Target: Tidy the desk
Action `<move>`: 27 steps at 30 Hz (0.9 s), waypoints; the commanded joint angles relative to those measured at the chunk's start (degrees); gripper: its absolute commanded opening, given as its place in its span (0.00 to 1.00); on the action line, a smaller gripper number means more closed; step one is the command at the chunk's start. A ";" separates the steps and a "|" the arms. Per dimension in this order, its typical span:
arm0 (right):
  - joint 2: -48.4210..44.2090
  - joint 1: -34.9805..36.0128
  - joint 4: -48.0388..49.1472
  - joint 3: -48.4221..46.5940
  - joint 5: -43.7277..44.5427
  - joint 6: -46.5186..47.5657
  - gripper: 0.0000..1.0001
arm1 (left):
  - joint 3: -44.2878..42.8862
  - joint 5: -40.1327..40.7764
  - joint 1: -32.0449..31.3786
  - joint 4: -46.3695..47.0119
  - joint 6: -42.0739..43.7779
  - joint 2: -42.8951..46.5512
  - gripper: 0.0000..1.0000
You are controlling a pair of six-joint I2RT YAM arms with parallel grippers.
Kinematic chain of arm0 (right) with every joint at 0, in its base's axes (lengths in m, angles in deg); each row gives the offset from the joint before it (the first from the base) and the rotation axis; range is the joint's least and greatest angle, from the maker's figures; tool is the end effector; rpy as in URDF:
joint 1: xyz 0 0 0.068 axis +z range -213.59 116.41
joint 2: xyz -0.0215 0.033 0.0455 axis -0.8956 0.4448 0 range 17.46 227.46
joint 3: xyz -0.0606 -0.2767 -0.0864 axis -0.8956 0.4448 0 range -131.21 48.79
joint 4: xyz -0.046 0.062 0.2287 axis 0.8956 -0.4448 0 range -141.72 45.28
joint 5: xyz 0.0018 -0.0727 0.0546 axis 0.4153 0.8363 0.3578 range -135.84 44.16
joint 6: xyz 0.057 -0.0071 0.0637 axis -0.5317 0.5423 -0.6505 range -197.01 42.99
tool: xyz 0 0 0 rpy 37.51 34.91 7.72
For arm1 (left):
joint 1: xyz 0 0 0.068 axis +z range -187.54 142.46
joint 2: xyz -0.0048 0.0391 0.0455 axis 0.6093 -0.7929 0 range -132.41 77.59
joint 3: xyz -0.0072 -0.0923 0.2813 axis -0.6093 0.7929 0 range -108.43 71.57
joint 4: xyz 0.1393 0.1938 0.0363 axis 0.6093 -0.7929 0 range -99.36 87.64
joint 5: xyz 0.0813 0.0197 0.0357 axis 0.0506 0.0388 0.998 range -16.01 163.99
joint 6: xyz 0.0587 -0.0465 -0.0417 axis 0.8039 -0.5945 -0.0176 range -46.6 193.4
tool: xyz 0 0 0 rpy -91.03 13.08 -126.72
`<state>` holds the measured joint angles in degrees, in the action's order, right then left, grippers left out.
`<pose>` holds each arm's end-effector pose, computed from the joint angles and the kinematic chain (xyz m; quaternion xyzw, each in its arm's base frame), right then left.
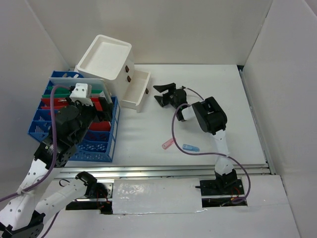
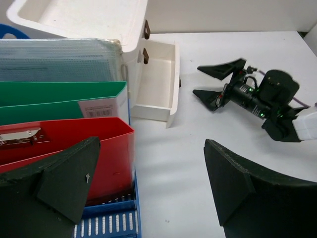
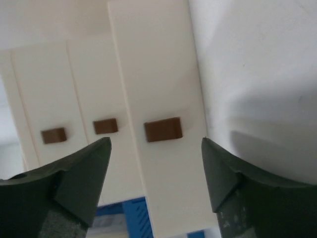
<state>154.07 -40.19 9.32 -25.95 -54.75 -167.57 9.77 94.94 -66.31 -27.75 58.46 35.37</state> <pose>0.4863 0.2232 0.1223 0.3732 0.6543 0.5812 0.3079 0.1366 -0.0442 0.4239 -0.0331 0.7390 -0.1203 0.6621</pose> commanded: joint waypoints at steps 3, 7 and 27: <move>-22.39 -2.39 -4.70 8.72 1.96 10.22 1.00 | -2.00 -9.84 0.30 0.96 1.93 -2.42 1.00; -41.48 -4.59 -20.07 15.93 6.69 20.75 1.00 | -5.60 -18.65 0.21 -1.32 0.71 -11.64 0.96; -101.45 -5.73 -78.82 10.49 21.04 67.80 1.00 | -17.30 -19.02 -25.10 1.99 -2.99 -68.16 0.99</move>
<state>53.16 -45.64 -62.50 -13.30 -34.47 -106.13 -7.41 76.32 -89.09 -30.30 56.45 -30.11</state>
